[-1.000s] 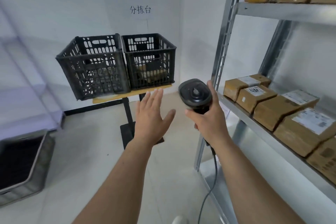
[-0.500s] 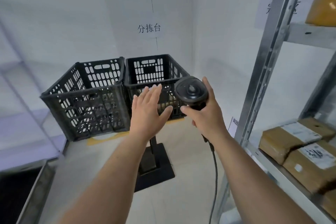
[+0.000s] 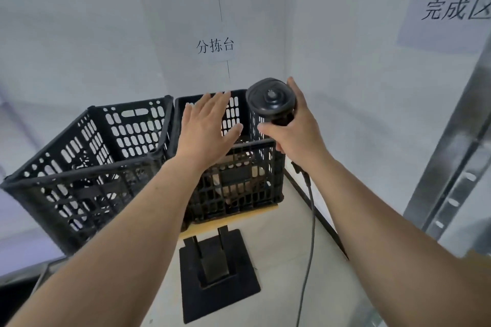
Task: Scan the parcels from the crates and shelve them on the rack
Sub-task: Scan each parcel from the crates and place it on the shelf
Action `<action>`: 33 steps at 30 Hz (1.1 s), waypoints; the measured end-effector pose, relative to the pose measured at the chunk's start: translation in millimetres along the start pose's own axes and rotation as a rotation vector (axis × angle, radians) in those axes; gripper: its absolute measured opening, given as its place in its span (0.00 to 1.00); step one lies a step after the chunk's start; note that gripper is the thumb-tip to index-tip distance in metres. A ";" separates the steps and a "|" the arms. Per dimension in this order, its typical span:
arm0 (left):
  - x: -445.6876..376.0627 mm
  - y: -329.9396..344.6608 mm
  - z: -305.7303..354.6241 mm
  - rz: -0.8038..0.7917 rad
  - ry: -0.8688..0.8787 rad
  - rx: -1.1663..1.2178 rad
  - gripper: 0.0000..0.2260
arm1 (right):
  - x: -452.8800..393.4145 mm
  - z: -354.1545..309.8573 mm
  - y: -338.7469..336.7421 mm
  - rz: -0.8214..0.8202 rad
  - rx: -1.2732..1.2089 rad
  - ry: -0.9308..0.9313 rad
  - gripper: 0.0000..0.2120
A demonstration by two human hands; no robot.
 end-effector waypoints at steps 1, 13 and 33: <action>-11.9 5.5 -6.7 -0.003 0.002 -0.007 0.30 | -13.7 1.7 4.5 0.000 0.001 -0.005 0.50; -155.1 66.6 -109.7 -0.058 0.031 -0.067 0.30 | -190.1 41.7 80.1 0.008 -0.071 0.050 0.47; -227.0 236.3 -183.6 -0.321 -0.045 -0.083 0.33 | -291.2 210.1 148.5 -0.072 -0.080 0.251 0.46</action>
Point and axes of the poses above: each hand's wrist, its own x-axis away from the middle knuckle, its own y-axis out of the palm, z = x × y, the point moved 8 cm from there along -x, towards the middle knuckle, and after that the axes turned 5 degrees about -x, right-handed, at the moved point
